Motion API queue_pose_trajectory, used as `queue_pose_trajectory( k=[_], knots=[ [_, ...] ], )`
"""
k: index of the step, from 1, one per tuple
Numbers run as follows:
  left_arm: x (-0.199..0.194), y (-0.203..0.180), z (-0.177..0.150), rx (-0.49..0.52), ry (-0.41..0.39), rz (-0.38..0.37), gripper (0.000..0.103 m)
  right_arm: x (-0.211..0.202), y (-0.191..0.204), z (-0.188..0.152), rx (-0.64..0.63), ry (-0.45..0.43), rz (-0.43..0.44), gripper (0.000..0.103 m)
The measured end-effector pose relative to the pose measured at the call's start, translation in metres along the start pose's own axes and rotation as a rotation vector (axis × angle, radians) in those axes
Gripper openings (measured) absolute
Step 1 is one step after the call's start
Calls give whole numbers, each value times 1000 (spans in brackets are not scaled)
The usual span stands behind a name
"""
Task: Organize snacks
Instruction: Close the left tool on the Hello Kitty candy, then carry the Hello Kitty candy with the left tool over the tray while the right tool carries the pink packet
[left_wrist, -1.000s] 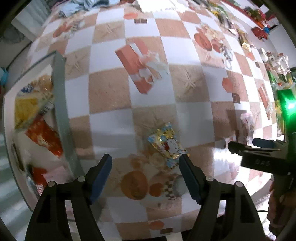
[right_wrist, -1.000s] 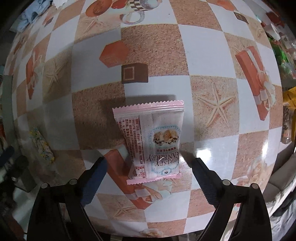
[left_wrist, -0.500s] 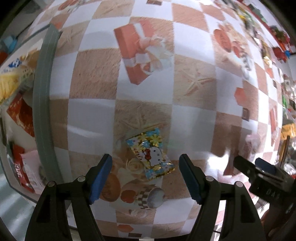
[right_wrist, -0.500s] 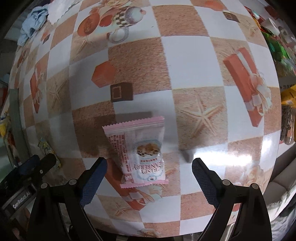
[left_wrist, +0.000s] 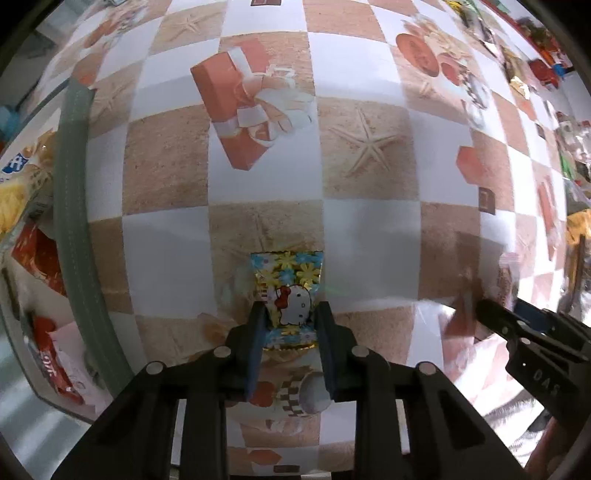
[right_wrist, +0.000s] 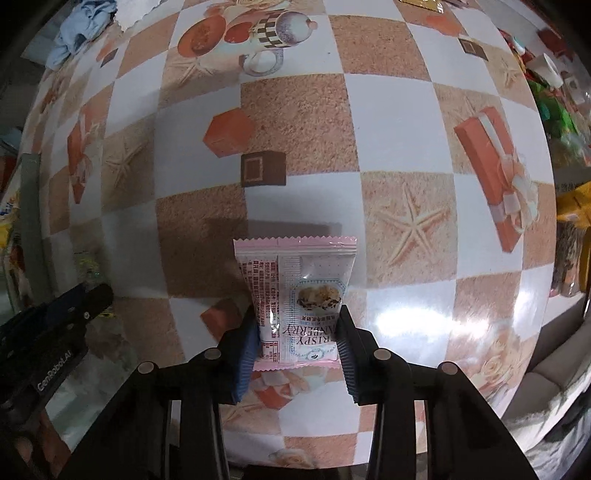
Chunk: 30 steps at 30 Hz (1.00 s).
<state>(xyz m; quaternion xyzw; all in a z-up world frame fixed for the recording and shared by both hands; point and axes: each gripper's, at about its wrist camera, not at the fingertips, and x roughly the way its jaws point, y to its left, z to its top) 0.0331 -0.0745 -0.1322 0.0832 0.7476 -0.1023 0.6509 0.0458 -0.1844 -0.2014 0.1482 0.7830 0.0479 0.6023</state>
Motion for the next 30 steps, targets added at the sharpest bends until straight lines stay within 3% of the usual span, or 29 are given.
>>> queue_pose_trajectory(
  k=[14,22,30],
  knots=[
    [-41,-12,-43,237,-130,46,30,-31,16,-27,-14,-4,58,41],
    [-66,1,-66,265,-158,64,30,-40,33,-46,-32,-3,64,41],
    [-111,53,-71,251,-207,70,30,-52,59,-50,-67,-34,48,41]
  ],
)
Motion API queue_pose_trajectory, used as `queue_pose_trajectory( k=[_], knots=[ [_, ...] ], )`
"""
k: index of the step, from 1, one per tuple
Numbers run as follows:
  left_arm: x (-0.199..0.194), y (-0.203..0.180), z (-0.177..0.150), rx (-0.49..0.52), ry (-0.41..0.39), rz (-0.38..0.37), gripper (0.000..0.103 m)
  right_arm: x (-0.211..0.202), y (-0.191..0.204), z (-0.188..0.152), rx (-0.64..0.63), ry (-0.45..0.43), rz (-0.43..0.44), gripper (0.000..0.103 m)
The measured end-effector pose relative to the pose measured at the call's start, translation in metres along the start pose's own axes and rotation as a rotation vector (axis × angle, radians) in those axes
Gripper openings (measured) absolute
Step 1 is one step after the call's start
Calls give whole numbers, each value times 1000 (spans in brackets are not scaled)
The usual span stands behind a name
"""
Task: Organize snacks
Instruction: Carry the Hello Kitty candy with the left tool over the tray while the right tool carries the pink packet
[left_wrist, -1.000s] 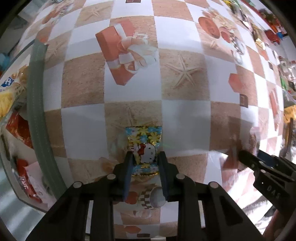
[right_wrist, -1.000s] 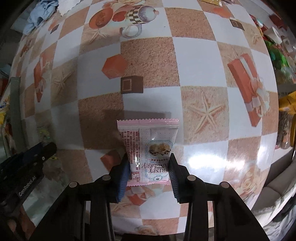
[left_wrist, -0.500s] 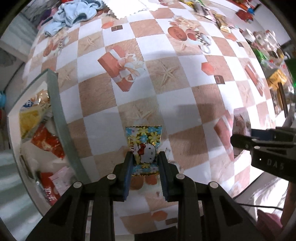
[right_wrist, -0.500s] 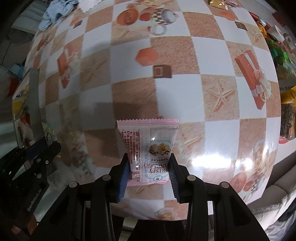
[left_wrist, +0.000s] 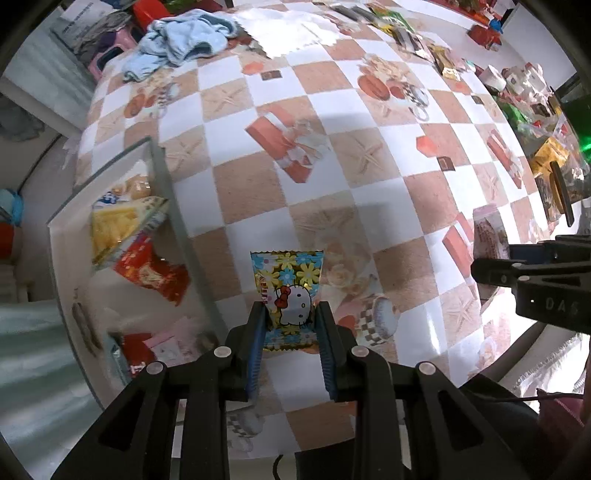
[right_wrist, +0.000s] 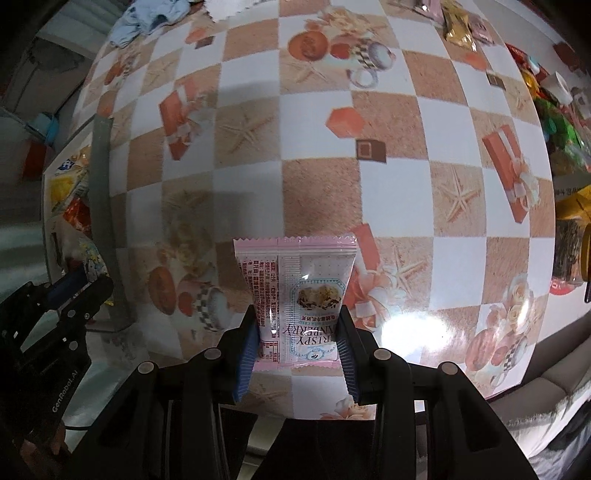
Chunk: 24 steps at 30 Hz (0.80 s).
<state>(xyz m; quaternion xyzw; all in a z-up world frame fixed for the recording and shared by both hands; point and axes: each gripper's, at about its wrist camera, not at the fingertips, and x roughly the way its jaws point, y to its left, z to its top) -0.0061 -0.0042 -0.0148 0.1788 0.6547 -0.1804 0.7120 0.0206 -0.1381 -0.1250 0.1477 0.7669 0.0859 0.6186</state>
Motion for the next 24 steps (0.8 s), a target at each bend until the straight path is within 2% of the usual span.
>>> queue_pose_trajectory(
  k=[6,24],
  knots=[
    [-13,18,-4,-35,-27,0,30,-11,19,8,-40,-16,-12,41],
    [-19,65,-24,-138,-57,-3,30,-10,65,16,-130,-29,-44,41]
  ],
)
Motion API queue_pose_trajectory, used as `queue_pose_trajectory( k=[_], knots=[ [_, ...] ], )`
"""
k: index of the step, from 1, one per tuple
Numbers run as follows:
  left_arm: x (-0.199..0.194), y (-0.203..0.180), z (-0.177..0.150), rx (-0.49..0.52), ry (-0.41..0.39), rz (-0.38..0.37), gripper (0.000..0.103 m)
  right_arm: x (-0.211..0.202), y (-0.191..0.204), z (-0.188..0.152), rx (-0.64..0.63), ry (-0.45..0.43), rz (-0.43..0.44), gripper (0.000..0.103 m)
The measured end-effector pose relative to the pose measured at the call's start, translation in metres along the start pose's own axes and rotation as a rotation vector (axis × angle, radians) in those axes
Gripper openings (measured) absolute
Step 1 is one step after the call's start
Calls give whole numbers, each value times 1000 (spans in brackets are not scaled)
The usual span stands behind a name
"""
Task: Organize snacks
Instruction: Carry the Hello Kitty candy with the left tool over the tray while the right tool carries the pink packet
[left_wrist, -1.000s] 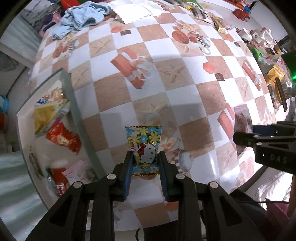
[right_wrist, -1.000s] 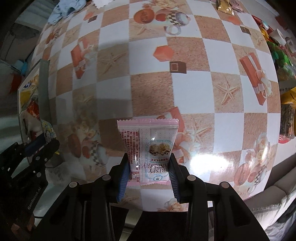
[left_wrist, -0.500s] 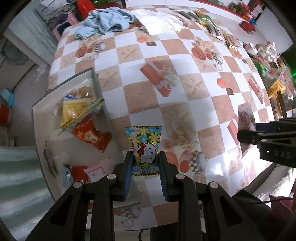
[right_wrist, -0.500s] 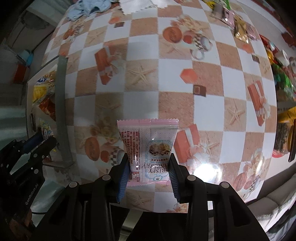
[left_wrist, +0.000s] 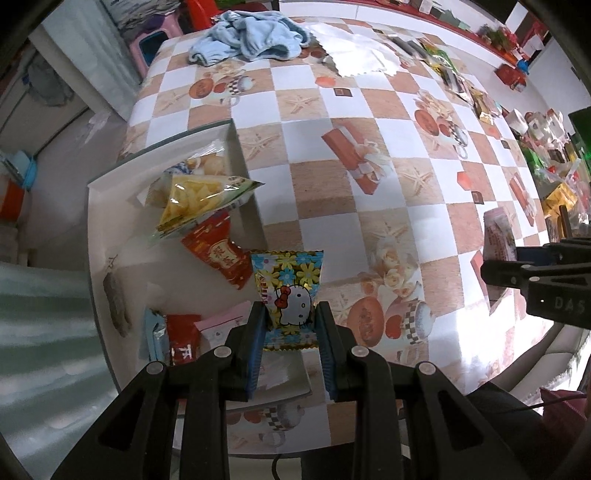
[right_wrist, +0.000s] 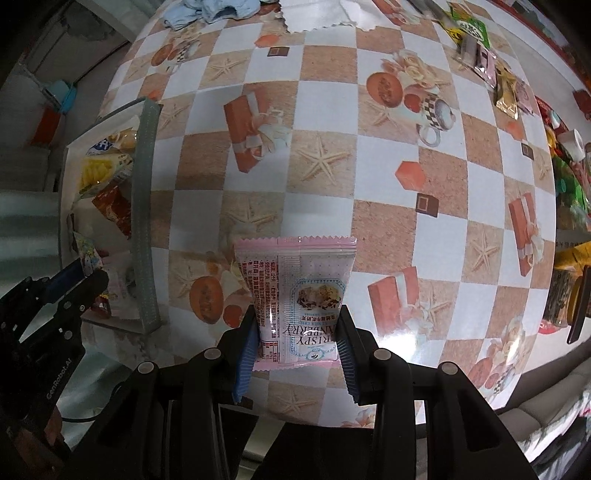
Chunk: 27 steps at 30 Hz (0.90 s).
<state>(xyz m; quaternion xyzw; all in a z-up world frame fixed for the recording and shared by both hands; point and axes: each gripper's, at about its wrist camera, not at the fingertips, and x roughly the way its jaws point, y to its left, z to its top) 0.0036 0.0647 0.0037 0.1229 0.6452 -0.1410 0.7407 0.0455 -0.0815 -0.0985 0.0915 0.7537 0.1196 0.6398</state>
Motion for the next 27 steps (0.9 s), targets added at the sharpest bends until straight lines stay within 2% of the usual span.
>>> queue_pose_trajectory(
  k=[21,27],
  knots=[
    [-5,16,-1,-21,-22,-2,30,-4,19,8,-31,-12,25,41],
    [-6,20,-1,-26,-22,-2,30,-3,16,9,12,-10,51,41]
  ],
)
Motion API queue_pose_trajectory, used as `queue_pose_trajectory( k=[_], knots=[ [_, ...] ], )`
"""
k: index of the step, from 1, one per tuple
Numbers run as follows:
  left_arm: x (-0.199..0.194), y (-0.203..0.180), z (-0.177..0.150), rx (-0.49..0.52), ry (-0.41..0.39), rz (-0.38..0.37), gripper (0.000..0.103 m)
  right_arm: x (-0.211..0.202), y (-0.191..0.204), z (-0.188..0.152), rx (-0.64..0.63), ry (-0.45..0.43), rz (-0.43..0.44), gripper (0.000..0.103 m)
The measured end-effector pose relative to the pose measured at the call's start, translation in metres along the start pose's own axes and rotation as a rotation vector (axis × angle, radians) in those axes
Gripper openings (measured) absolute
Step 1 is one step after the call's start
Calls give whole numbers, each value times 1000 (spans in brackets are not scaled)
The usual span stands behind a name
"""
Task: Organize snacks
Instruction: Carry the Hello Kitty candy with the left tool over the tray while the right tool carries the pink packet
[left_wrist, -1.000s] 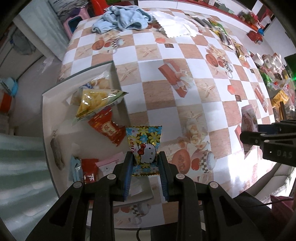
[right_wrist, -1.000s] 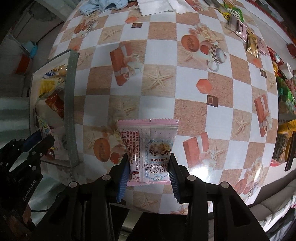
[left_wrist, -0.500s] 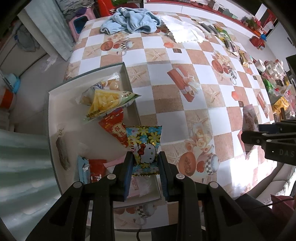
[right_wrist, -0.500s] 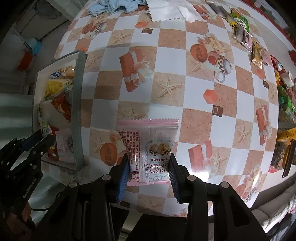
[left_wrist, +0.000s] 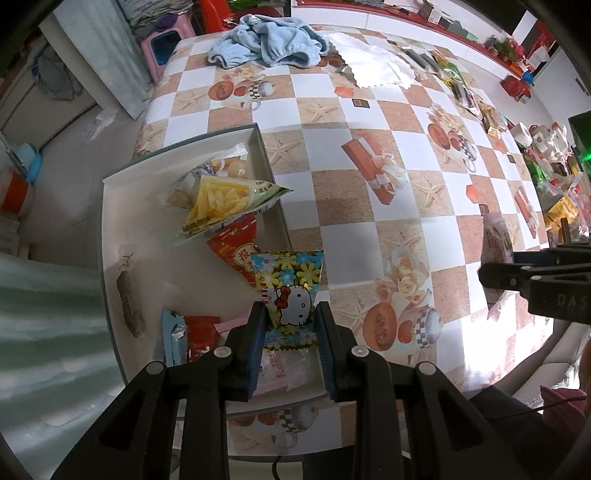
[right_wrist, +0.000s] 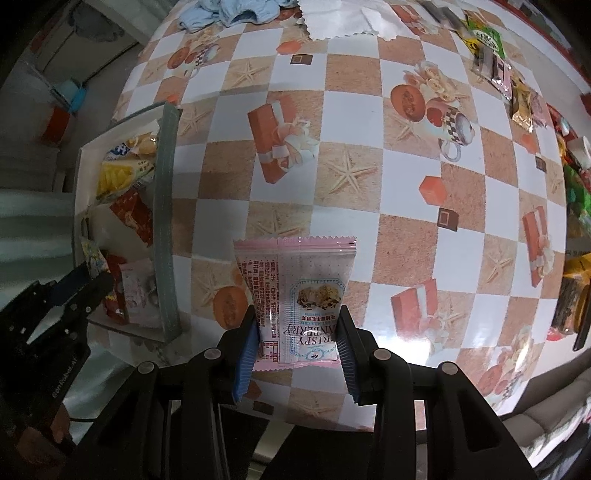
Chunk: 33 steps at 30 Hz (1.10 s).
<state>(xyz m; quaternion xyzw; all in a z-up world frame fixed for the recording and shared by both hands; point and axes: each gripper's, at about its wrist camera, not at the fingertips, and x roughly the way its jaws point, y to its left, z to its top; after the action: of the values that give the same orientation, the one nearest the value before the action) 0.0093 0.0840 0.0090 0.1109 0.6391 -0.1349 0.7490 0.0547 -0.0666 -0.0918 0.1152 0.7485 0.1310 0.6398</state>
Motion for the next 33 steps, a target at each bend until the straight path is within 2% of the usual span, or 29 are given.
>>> queue_pose_trajectory(
  k=[23,33],
  knots=[
    [-1,8,1,-29,-12,-4,30,-5,-4,7,69,-44,41,42],
    [-2,22,-1,-77,-25,-19,30,-8,13,10,2,-39,5,42]
  ],
)
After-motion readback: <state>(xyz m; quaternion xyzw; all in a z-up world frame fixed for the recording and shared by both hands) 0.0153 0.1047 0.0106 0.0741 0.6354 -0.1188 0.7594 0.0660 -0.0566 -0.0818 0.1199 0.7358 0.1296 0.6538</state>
